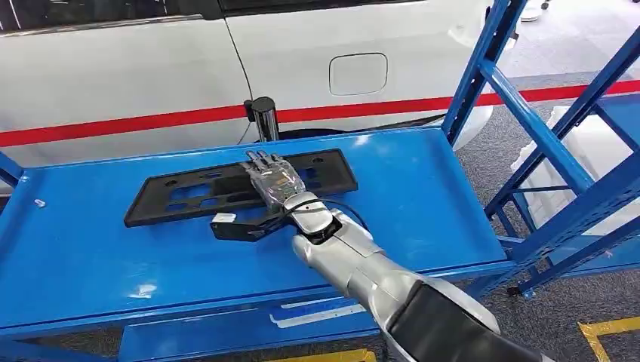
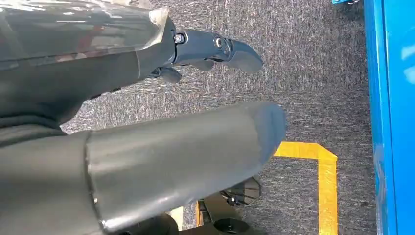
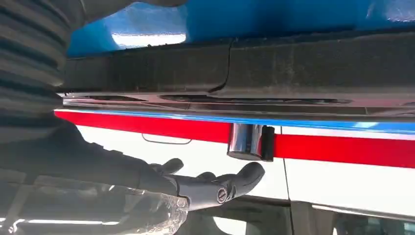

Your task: Take the parts from the cabinet and place them on the table.

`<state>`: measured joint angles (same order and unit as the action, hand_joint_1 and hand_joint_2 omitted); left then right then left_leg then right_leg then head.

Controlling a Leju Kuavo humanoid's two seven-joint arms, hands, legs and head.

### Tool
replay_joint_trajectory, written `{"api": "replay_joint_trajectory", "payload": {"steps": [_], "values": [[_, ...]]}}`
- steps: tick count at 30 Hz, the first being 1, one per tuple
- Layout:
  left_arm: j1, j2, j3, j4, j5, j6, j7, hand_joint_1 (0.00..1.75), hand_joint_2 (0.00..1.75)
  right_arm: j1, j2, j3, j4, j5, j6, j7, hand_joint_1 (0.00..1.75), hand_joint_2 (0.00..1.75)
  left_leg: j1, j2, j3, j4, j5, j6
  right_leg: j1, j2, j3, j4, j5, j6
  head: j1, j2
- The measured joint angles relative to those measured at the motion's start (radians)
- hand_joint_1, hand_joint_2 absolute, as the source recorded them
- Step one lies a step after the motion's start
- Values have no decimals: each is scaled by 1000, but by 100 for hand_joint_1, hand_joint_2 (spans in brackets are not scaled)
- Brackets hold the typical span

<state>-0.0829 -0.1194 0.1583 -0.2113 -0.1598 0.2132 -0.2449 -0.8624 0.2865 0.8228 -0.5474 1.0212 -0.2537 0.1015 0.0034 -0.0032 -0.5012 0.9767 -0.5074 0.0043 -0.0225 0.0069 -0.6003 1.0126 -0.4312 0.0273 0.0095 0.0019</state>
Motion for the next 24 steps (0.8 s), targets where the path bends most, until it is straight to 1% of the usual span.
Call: {"api": "replay_joint_trajectory", "payload": {"steps": [2,3,4,5,6,7,9,10,11,13,14,15,16,17,18,21,22,24], "values": [[0,0,0,0,0,0,0,0,0,-2,1,0,5,0,0,0,0,175,0,0,0,0,0,0,0,0,0,0,0,0,0,0],[0,0,0,0,0,1,0,0,0,-3,1,0,7,0,2,1,24,175,0,0,0,0,0,0,0,0,0,0,0,0,0,0],[0,0,0,0,0,3,0,0,0,-5,2,0,10,0,2,3,44,175,0,0,1,0,0,0,0,0,1,0,0,0,0,0],[0,0,0,0,0,5,1,0,0,-6,2,0,15,2,2,5,101,175,0,0,1,0,0,0,0,0,1,0,0,0,0,0],[0,0,0,0,0,6,1,0,0,-7,2,0,19,2,2,6,147,175,0,0,1,0,0,0,0,0,1,0,0,0,0,0],[0,0,-1,0,0,8,3,0,0,-7,2,0,26,2,2,6,148,175,0,0,1,0,0,0,0,0,1,0,0,0,0,0],[0,0,-4,0,0,11,7,0,0,-7,2,0,34,2,2,6,162,175,0,0,1,0,0,0,0,0,1,0,0,0,0,0],[0,0,-7,0,-2,13,9,0,0,-7,2,0,39,2,2,6,159,175,0,0,1,0,0,0,0,0,1,0,0,0,0,0],[0,0,-10,0,-5,14,10,0,0,-6,1,0,43,2,2,6,159,175,0,0,1,0,0,0,0,0,1,0,0,0,0,0],[0,0,-13,0,-8,17,12,0,0,-5,0,-2,48,0,-7,6,164,175,0,0,1,0,0,0,0,0,1,0,0,0,0,0],[0,0,-14,0,-8,18,12,0,0,-3,0,-2,50,-2,-8,6,161,175,0,0,1,0,0,0,0,0,1,0,0,0,0,0],[0,0,-16,0,-10,15,12,0,0,0,-2,-4,53,-2,-11,5,164,175,0,0,1,0,0,0,0,0,1,0,0,0,0,0],[0,1,-16,0,-11,-2,12,0,0,0,-2,-5,54,-2,-15,5,166,175,0,0,1,0,0,0,0,0,1,0,0,0,0,0],[1,9,-18,0,-14,-31,9,0,0,0,-1,-6,55,-2,-18,5,159,175,0,0,1,0,0,0,0,0,1,0,0,0,0,0],[1,16,-19,0,-14,-49,5,0,0,0,-1,-7,55,-2,-20,7,155,175,0,0,1,0,0,0,0,0,1,0,0,0,0,0],[3,29,-20,0,-15,-71,-4,0,0,3,-1,-13,56,-2,-31,8,166,175,0,0,1,0,0,0,0,0,1,0,0,0,0,0],[3,33,-22,0,-16,-72,-4,0,0,4,-1,-16,56,-3,-37,8,173,175,0,0,1,0,0,0,0,0,1,0,0,0,0,0],[4,41,-24,0,-17,-71,-5,0,0,6,-2,-19,56,-4,-43,7,171,175,0,0,1,0,0,0,0,0,1,0,0,0,0,0]]}}
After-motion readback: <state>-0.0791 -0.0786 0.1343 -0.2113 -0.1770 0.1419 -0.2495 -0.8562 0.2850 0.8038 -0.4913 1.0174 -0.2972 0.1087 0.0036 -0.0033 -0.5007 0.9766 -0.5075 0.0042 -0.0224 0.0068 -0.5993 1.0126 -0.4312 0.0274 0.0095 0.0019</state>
